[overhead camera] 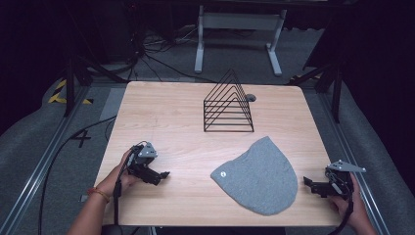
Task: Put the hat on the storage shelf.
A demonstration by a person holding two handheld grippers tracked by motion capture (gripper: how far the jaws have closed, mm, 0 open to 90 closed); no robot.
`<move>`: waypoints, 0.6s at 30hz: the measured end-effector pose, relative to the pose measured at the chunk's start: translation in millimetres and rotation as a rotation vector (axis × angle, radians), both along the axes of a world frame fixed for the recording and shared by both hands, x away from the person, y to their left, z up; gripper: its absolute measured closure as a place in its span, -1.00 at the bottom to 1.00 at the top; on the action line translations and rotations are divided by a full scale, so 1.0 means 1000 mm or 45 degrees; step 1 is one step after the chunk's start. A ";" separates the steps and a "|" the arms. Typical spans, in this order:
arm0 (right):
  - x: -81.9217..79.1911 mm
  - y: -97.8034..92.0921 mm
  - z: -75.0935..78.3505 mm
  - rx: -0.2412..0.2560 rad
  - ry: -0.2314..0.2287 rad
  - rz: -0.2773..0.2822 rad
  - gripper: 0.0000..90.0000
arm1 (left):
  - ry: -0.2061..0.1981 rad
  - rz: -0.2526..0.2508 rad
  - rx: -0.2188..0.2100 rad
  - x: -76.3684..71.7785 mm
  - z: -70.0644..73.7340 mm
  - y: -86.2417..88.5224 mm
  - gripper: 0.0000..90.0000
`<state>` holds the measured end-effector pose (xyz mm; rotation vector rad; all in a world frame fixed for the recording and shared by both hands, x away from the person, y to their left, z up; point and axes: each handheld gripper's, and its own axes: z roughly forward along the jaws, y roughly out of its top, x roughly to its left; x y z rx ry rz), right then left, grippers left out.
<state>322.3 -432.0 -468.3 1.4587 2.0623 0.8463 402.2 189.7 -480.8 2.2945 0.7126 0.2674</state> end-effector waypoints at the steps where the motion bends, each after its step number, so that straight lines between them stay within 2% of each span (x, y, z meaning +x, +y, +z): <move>1: 0.000 0.000 0.000 0.000 0.000 0.000 -1.00 | -0.001 -0.001 0.001 0.000 0.000 0.000 -1.00; 5: 0.000 0.000 0.000 -0.002 0.002 -0.002 -1.00 | -0.003 -0.006 0.001 -0.002 0.000 0.001 -0.99; 11: -0.003 0.000 0.001 -0.013 0.011 0.036 -0.97 | -0.005 -0.043 0.005 0.000 0.001 0.003 -0.97; 12: -0.004 0.001 0.002 -0.008 0.011 0.047 -0.90 | -0.001 -0.039 -0.008 0.000 0.001 0.003 -0.83; 13: -0.004 0.001 0.002 -0.008 0.011 0.047 -0.90 | -0.005 -0.045 -0.014 0.000 0.003 0.003 -0.83; 14: -0.004 0.000 0.003 -0.007 0.013 0.052 -0.85 | -0.011 -0.049 -0.026 -0.001 0.004 0.002 -0.69; 15: -0.004 -0.001 0.004 -0.005 0.011 0.054 -0.74 | -0.013 -0.050 -0.023 0.000 0.004 0.001 -0.60; 16: -0.004 -0.002 0.005 0.012 0.002 0.058 -0.55 | -0.011 -0.049 -0.030 -0.001 0.004 -0.001 -0.58; 18: -0.004 -0.004 0.008 0.045 -0.015 0.084 -0.42 | -0.003 -0.084 -0.031 -0.001 0.007 -0.005 -0.37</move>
